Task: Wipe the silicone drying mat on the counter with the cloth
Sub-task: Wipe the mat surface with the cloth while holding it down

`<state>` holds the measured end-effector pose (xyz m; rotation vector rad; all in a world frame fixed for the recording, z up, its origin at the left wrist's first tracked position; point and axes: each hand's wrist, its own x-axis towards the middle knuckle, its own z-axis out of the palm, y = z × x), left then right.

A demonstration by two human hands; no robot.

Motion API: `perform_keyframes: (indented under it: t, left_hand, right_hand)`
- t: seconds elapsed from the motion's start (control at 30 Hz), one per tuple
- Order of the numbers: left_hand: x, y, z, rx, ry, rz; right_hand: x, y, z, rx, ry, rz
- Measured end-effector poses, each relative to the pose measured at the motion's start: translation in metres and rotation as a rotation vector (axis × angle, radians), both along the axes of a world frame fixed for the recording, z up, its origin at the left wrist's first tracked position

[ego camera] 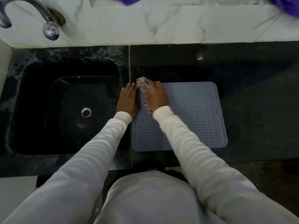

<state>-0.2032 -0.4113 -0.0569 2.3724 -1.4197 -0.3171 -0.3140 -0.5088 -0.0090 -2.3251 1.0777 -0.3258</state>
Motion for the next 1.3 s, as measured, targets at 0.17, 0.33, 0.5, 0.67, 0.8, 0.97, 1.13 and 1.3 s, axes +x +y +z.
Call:
perform_keyframes:
  t: [0.17,0.33,0.5,0.67,0.8,0.97,1.13,1.3]
  left_hand:
    - [-0.006,0.008,-0.014,0.124,-0.086,-0.098]
    - [-0.009,0.007,-0.01,0.007,-0.065,-0.029]
    - [-0.005,0.008,-0.017,0.018,-0.124,-0.062]
    - [-0.006,0.008,-0.02,0.094,-0.147,-0.048]
    - [-0.005,0.009,-0.021,0.118,-0.154,-0.04]
    - [-0.006,0.011,-0.018,0.17,-0.137,-0.044]
    - [-0.007,0.009,-0.017,0.159,-0.139,-0.018]
    - [-0.008,0.008,-0.017,0.14,-0.135,-0.011]
  right_hand:
    - [0.026,0.039,-0.039,-0.148,0.218,-0.032]
    - [0.025,0.035,-0.047,-0.248,0.241,-0.066]
    - [0.029,0.038,-0.045,-0.276,0.264,-0.075]
    - [0.027,0.032,-0.039,-0.242,0.331,-0.008]
    - [0.018,0.023,-0.031,-0.257,0.381,0.027]
    - [-0.021,-0.012,-0.028,-0.254,0.489,-0.039]
    - [-0.058,-0.045,-0.028,-0.252,0.523,-0.074]
    - [-0.107,-0.086,-0.024,-0.251,0.522,-0.187]
